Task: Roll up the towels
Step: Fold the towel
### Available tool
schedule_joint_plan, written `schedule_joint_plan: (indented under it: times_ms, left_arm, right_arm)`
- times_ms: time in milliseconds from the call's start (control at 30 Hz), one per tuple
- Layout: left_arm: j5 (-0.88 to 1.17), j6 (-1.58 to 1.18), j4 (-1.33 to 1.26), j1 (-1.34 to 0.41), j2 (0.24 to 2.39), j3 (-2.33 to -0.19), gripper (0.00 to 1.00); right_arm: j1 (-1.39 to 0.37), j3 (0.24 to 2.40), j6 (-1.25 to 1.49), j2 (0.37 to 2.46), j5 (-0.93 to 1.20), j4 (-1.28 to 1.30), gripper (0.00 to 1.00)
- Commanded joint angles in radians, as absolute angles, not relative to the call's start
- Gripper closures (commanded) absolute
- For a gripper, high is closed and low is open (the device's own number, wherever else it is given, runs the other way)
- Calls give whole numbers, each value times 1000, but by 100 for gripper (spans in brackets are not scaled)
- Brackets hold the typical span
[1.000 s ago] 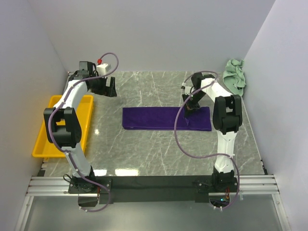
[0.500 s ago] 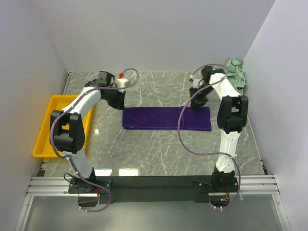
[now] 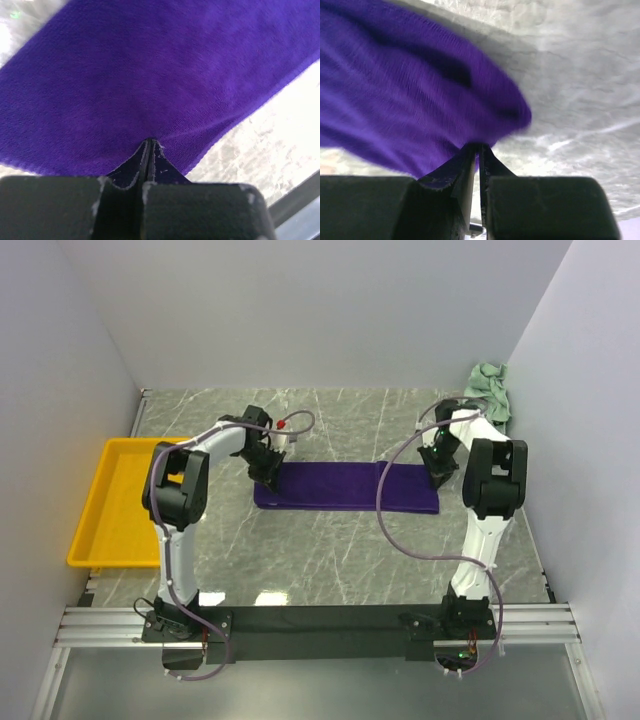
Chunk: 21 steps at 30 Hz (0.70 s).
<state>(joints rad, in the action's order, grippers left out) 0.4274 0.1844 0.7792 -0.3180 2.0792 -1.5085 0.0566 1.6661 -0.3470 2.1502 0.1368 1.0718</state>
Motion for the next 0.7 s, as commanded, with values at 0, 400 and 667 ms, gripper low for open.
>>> schedule_joint_plan:
  times_ms: [0,400,667]
  left_arm:
    - [350,161,807,-314,2126,-1578,100]
    - [239,227,877,-212,2492,-2141,100]
    - [256,158,646,-213,2401,-2173,80]
  right_arm:
    - [20,1570,-367,2099,60,985,87]
    - [-271,1360,-324,1997,214,930,90]
    - [-336,1486,-319,1973,627,1018,87]
